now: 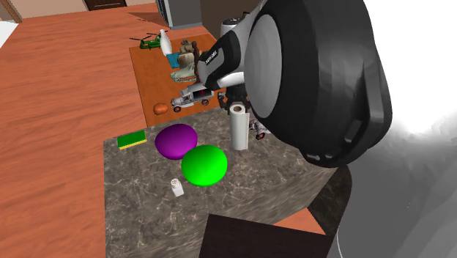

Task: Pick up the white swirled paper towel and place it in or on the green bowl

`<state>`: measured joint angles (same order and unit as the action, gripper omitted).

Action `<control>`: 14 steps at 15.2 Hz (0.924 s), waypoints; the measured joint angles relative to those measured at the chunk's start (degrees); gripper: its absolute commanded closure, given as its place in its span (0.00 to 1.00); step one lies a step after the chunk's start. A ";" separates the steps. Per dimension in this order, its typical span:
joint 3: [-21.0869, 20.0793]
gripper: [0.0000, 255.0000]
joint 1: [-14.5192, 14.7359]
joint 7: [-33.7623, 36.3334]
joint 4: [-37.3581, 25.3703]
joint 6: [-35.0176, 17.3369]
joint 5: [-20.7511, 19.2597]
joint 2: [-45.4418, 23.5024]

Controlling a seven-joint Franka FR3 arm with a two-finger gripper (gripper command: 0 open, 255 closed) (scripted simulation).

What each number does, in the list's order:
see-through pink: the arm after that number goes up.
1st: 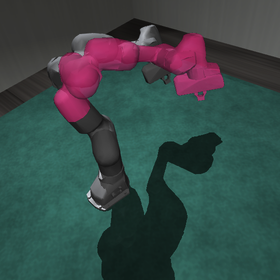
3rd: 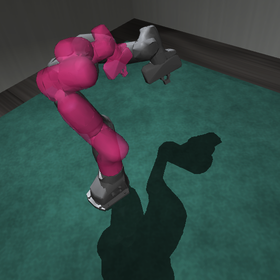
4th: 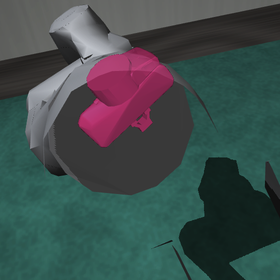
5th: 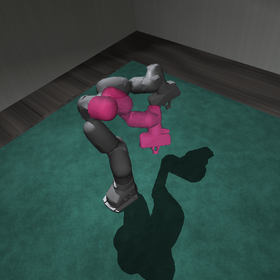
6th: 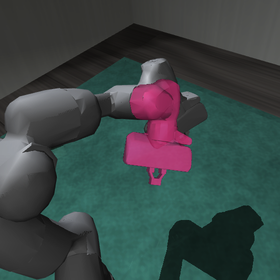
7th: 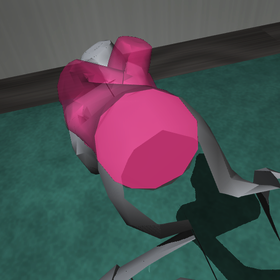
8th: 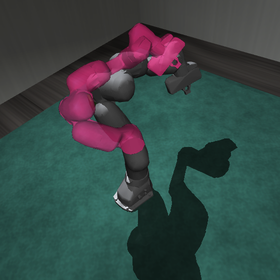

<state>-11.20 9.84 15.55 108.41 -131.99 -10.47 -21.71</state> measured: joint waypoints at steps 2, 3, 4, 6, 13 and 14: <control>-0.14 1.00 -0.13 -0.34 -0.46 1.26 0.34 0.84; -0.24 1.00 -0.06 -0.35 -1.00 2.08 0.48 1.13; -0.27 1.00 -0.17 -0.59 -1.29 2.63 0.63 1.42; -0.38 1.00 -0.28 -0.88 -1.61 3.82 0.95 2.30; -1.45 1.00 0.70 0.39 -1.08 7.38 1.87 6.31; -1.89 1.00 1.21 1.21 -0.21 7.85 2.09 7.63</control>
<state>-13.08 11.06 16.76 108.20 -124.14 -8.38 -14.08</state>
